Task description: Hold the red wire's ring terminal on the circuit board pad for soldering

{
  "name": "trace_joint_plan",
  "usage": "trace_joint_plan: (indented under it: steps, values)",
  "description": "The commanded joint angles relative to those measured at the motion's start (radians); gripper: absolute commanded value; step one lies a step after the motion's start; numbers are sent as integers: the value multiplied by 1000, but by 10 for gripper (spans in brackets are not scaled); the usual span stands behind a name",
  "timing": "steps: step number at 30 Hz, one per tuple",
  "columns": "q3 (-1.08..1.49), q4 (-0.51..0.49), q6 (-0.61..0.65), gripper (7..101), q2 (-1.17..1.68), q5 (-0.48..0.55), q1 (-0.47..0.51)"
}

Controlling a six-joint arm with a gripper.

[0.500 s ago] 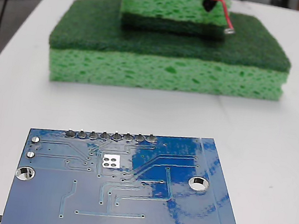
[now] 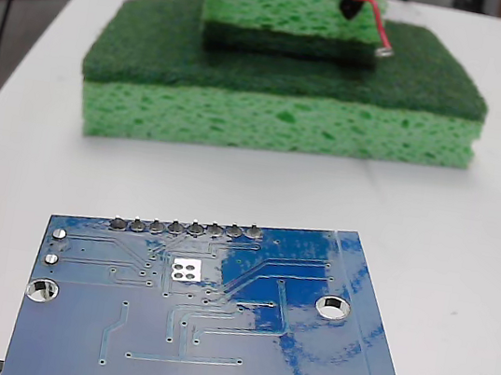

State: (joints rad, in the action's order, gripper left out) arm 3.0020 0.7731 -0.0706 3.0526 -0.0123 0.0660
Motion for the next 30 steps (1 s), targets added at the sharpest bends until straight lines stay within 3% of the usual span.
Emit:
trace_joint_plan:
  steps: [1,18,26,30]
  values:
    - [-8,-2,-2,1003,2,6,2]
    - [-106,40,-12,1003,-2,-6,20]
    - [-187,15,20,1003,-146,87,179]
    - [-268,-21,32,1003,-216,84,184]
